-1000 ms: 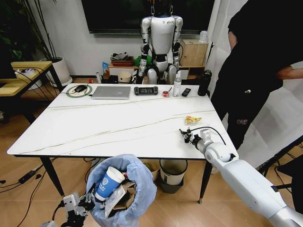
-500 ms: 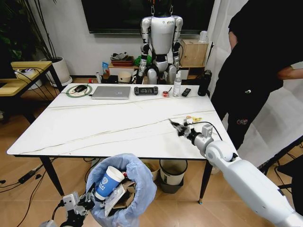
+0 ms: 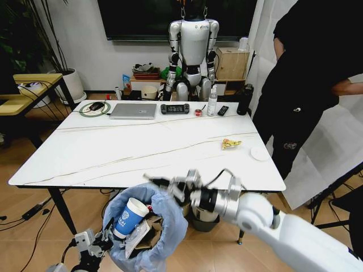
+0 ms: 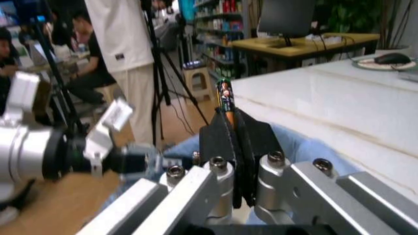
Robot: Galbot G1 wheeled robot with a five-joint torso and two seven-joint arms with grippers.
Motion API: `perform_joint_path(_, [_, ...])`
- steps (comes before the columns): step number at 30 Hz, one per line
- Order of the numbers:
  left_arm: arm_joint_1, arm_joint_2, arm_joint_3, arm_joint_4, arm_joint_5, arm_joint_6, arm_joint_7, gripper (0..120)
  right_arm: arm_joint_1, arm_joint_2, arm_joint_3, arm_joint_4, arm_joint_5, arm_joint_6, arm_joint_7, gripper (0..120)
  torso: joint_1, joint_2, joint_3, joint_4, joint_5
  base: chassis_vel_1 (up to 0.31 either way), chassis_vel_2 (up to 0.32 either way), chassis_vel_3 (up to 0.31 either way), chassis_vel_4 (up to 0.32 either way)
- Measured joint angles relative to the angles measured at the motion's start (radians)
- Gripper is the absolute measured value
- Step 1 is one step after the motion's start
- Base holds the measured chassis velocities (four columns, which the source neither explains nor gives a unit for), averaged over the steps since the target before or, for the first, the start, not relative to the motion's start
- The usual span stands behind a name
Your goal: Pick up the trash bin and place the trash from the table into it.
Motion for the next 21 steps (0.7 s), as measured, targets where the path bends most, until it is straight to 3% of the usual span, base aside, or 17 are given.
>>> perform_joint_path(5, [-0.002, -0.001, 0.007, -0.001, 0.000, 0.002, -0.002, 0, -0.020, -0.010, -0.021, -0.028, -0.081, 0.009, 0.019, 0, 0.000, 0.000, 0.000, 0.0000, 0.0000, 0.000, 0.000, 0.000, 0.000])
perform_joint_path(18, [-0.005, -0.006, 0.016, 0.005, 0.004, 0.004, -0.003, 0, -0.018, -0.013, -0.018, -0.028, -0.093, 0.019, 0.024, 0, 0.000, 0.000, 0.000, 0.0001, 0.0000, 0.000, 0.000, 0.000, 0.000])
perform_joint_path(21, [-0.005, -0.006, 0.016, 0.005, 0.004, 0.004, -0.003, 0, -0.022, -0.012, -0.018, -0.028, -0.108, 0.029, 0.036, 12, 0.000, 0.000, 0.000, 0.0001, 0.0000, 0.000, 0.000, 0.000, 0.000])
